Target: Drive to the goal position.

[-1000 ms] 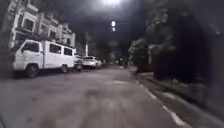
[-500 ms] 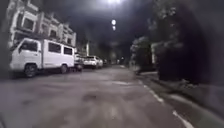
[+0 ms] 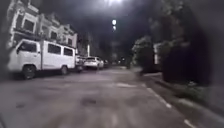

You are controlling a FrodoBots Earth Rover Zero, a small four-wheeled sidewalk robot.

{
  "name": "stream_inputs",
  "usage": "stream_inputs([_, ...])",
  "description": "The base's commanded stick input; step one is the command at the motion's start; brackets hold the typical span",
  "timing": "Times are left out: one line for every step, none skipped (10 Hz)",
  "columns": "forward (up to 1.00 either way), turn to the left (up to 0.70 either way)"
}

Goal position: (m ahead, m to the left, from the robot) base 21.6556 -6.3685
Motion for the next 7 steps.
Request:
stream_inputs([0.50,0.00])
stream_inputs([0.50,0.00])
stream_inputs([0.50,0.00])
stream_inputs([0.50,0.00])
stream_inputs([0.50,-0.10])
stream_inputs([0.50,-0.39])
stream_inputs([0.50,-0.50])
